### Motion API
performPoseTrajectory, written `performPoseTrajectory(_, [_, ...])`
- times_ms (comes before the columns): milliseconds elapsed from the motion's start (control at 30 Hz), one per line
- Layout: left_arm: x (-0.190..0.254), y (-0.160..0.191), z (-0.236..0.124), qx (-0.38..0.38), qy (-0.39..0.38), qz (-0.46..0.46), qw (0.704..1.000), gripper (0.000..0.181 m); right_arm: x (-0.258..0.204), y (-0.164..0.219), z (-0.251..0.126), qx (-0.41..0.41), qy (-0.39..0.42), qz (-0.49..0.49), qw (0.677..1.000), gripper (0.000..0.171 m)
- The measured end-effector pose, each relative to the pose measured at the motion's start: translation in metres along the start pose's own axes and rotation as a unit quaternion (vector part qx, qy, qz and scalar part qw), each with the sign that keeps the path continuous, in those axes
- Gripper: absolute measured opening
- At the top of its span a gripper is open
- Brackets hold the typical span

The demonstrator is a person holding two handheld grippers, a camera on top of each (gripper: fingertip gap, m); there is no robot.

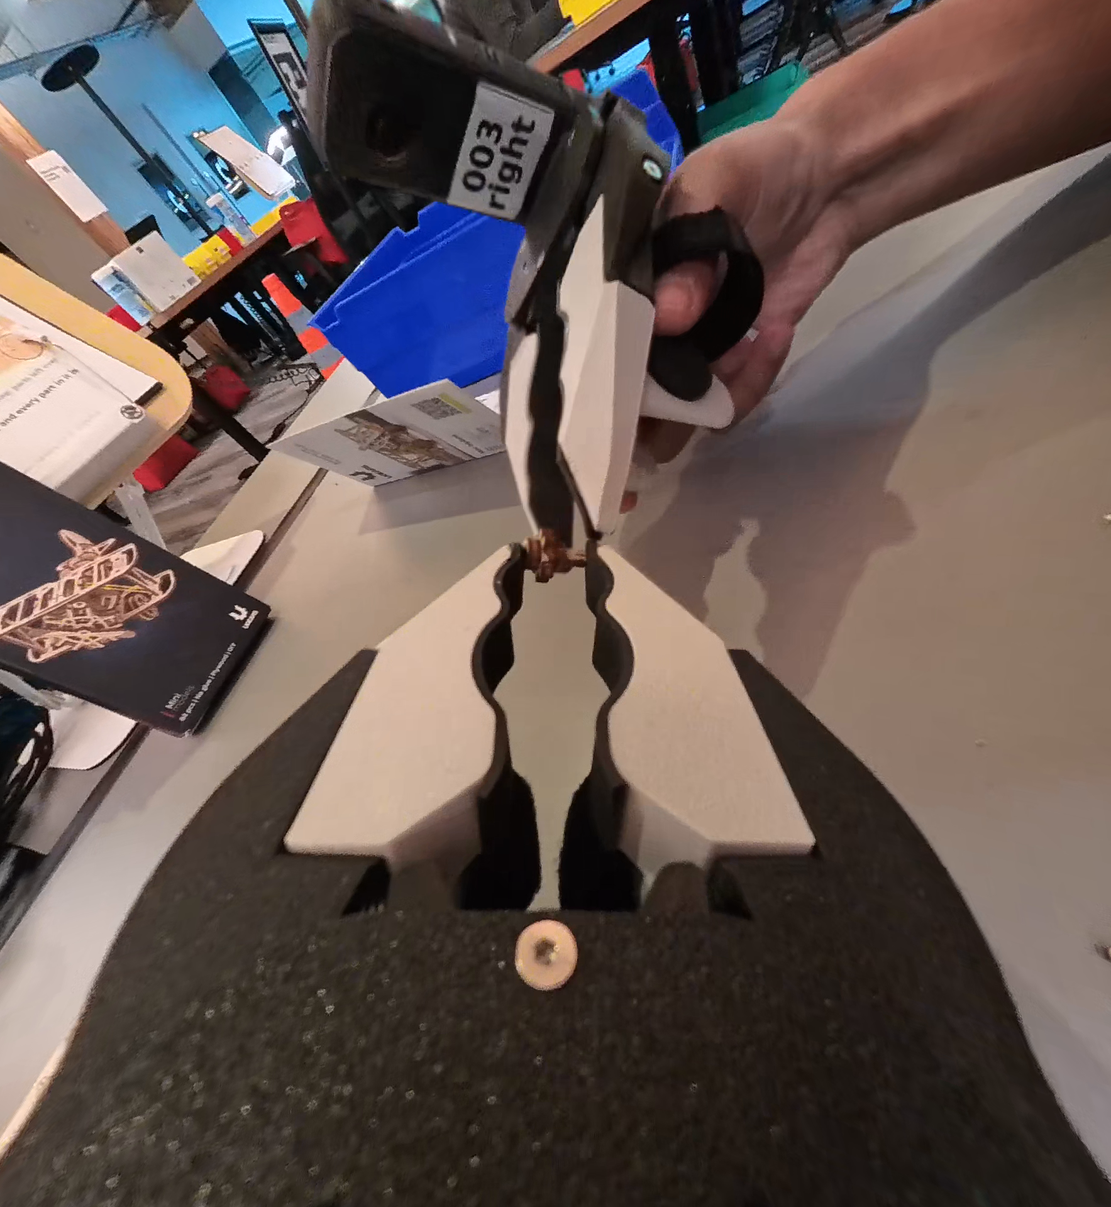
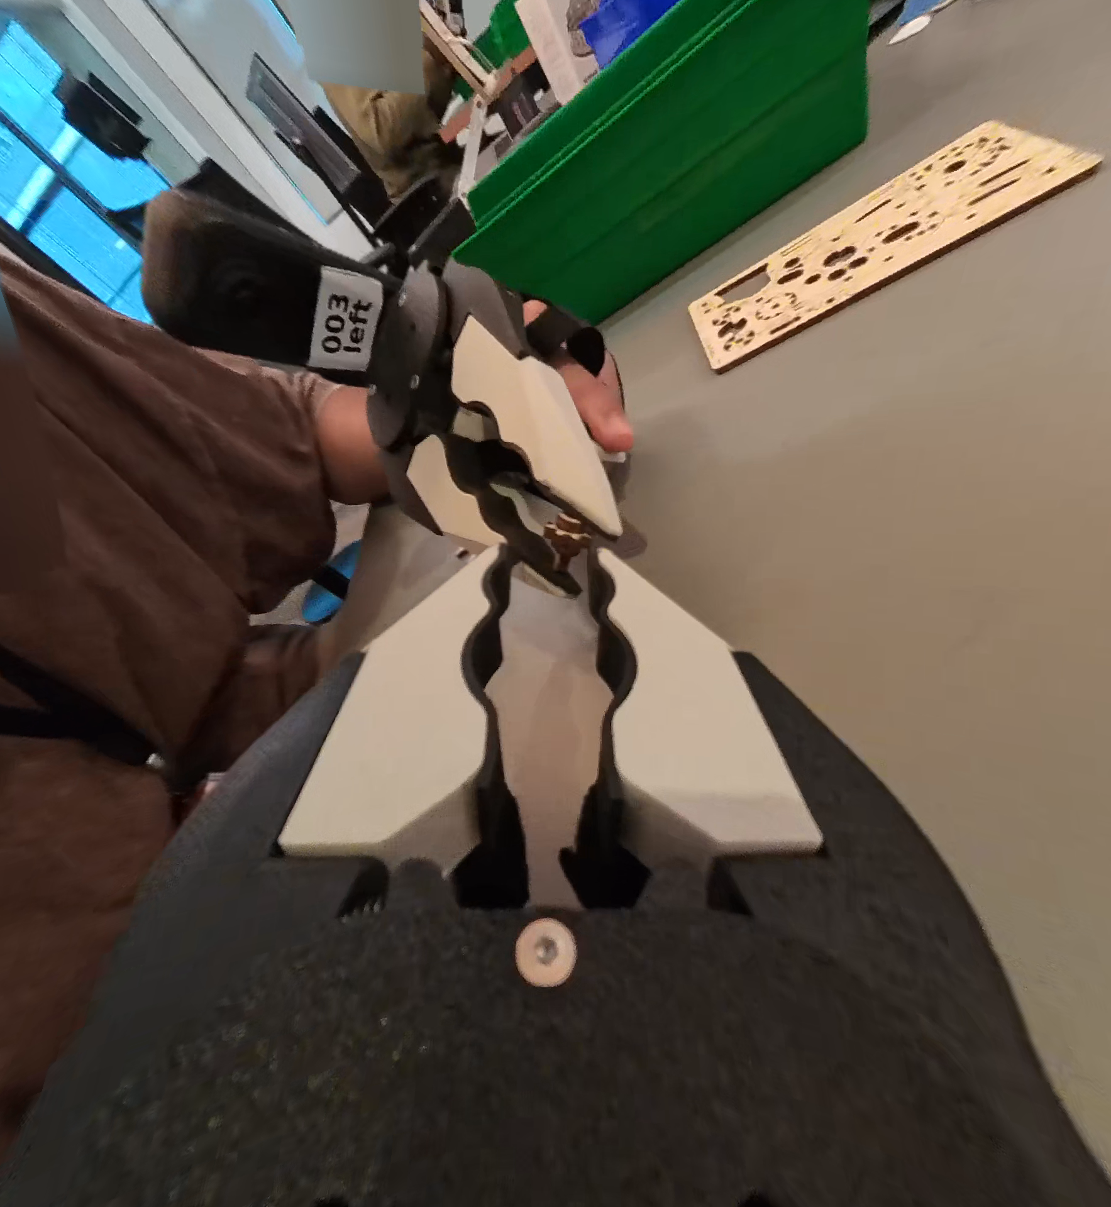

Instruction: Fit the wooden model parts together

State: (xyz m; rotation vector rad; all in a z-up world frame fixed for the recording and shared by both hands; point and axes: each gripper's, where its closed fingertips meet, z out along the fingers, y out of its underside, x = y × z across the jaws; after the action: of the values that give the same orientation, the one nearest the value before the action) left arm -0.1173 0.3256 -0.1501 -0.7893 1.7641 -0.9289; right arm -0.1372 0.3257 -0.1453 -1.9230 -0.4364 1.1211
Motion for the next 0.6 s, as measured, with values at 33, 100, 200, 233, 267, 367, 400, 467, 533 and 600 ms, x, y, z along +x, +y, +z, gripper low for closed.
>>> performPoseTrajectory(33, [-0.0013,0.0005,-0.0004,0.001,-0.001,-0.002,1.000,0.016,0.0000,-0.0008,0.0007,0.003,-0.004,0.008,1.000,0.019])
performPoseTrajectory(100, [-0.0032,0.0005,-0.0013,0.002,0.000,-0.009,1.000,0.016,0.0023,-0.0030,0.0004,0.012,-0.003,0.016,1.000,0.015])
performPoseTrajectory(200, [-0.0031,-0.0006,-0.0022,0.005,-0.002,0.002,1.000,0.016,0.0009,-0.0028,0.0005,0.012,-0.018,0.037,0.999,0.014])
performPoseTrajectory(233, [-0.0030,-0.0012,-0.0026,0.007,-0.002,0.005,1.000,0.016,-0.0004,-0.0026,0.0000,0.012,-0.029,0.046,0.998,0.013])
performPoseTrajectory(267, [-0.0035,-0.0021,-0.0033,0.010,-0.002,0.003,1.000,0.016,-0.0022,-0.0035,-0.0011,0.017,-0.044,0.059,0.997,0.013])
performPoseTrajectory(367, [-0.0035,-0.0063,-0.0052,0.023,0.004,-0.008,1.000,0.016,-0.0039,-0.0041,-0.0030,0.026,-0.072,0.090,0.993,0.010])
performPoseTrajectory(400, [-0.0027,-0.0076,-0.0055,0.027,0.005,-0.007,1.000,0.016,-0.0035,-0.0048,-0.0033,0.030,-0.076,0.096,0.992,0.009])
performPoseTrajectory(467, [-0.0015,-0.0087,-0.0056,0.029,0.006,-0.004,1.000,0.016,-0.0041,-0.0054,-0.0038,0.033,-0.086,0.106,0.990,0.009])
performPoseTrajectory(533, [-0.0011,-0.0084,-0.0056,0.028,0.006,0.000,1.000,0.016,-0.0034,-0.0054,-0.0050,0.035,-0.092,0.114,0.989,0.009])
performPoseTrajectory(600, [-0.0006,-0.0082,-0.0054,0.027,0.007,0.001,1.000,0.016,-0.0028,-0.0026,-0.0040,0.028,-0.089,0.113,0.989,0.008])
